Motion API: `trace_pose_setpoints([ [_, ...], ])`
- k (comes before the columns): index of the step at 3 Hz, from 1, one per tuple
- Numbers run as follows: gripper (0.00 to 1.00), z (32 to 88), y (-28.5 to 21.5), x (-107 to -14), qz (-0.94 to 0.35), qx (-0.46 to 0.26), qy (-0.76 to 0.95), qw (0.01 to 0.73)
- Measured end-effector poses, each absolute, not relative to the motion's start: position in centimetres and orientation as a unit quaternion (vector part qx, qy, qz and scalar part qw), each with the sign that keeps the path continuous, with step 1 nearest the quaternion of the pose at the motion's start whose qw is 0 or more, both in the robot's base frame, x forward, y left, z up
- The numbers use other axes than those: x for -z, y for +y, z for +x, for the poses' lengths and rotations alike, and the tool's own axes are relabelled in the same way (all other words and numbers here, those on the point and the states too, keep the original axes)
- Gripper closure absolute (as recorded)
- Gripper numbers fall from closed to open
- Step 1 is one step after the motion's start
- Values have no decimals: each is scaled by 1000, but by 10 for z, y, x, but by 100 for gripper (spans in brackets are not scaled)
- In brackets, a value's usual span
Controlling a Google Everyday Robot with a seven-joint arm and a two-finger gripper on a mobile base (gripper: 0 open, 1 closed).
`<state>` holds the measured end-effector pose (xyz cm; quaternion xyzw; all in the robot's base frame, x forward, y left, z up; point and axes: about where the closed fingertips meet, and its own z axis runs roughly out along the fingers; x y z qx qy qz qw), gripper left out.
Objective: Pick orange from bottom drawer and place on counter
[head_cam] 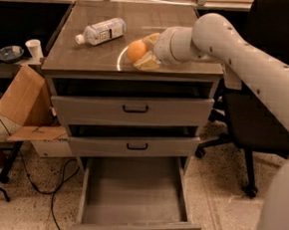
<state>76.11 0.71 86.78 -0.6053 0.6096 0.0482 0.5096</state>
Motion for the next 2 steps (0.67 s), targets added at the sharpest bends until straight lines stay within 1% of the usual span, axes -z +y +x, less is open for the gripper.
trace_pose_setpoints([
  [1, 100, 791, 6, -875, -594, -49, 619, 511],
  [2, 81, 809, 4, -874, -587, -57, 629, 507],
])
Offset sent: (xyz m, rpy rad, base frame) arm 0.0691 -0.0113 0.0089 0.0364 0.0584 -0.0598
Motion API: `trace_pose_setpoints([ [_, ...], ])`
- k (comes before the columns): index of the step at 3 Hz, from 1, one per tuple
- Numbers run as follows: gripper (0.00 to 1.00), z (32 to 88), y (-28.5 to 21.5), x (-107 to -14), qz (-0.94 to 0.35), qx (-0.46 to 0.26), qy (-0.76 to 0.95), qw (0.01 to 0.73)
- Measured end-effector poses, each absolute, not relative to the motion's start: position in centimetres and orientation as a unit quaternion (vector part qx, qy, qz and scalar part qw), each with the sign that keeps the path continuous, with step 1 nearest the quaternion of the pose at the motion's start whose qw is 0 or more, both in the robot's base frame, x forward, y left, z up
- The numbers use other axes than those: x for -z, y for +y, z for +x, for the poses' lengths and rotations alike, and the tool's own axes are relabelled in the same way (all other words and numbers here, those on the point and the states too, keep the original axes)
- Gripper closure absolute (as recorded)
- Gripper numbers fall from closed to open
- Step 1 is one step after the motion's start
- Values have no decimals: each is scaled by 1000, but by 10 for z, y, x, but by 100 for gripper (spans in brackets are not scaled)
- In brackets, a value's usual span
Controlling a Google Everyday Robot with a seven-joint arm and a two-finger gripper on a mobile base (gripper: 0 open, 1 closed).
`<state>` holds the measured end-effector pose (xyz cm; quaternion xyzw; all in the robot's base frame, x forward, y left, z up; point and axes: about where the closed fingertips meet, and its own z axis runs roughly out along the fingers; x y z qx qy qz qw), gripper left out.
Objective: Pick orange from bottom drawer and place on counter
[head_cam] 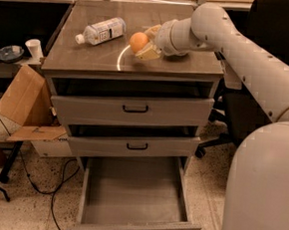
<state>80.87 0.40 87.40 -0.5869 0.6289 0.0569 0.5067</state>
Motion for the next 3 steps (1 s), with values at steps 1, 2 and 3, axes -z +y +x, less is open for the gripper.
trace_pose_setpoints([
  [1, 58, 815, 0, -871, -581, -64, 635, 505],
  [2, 35, 813, -3, -873, -580, -66, 635, 506],
  [3, 11, 809, -4, -877, -582, -68, 632, 508],
])
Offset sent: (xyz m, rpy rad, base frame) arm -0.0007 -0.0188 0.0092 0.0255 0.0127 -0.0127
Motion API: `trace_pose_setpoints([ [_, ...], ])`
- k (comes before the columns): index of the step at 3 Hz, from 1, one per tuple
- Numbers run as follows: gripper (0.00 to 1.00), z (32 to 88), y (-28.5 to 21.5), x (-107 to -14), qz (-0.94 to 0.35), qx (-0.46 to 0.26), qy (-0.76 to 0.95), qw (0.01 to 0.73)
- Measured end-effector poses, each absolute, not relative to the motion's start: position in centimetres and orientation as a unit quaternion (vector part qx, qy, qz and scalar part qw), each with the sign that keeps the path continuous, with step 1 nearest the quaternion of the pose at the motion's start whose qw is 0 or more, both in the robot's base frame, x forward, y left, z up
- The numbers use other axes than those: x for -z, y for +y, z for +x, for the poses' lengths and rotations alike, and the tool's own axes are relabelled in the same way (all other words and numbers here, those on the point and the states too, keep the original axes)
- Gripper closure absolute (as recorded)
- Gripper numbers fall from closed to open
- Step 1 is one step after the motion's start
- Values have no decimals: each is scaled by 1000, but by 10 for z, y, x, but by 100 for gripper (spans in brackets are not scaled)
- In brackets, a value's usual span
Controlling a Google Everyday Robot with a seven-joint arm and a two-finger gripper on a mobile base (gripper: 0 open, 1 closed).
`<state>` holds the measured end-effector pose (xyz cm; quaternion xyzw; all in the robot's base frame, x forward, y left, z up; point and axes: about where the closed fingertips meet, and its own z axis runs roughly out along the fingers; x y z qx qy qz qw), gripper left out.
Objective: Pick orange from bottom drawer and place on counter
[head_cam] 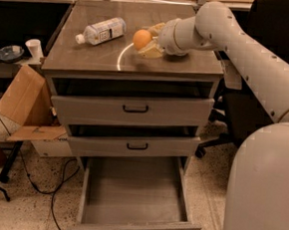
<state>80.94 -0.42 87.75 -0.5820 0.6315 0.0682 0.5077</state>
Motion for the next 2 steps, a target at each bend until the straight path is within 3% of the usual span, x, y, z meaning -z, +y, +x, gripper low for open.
trace_pose_setpoints([
  [1, 0, 809, -4, -877, -582, -68, 632, 508],
  [2, 0, 809, -4, -877, -582, -68, 632, 508],
])
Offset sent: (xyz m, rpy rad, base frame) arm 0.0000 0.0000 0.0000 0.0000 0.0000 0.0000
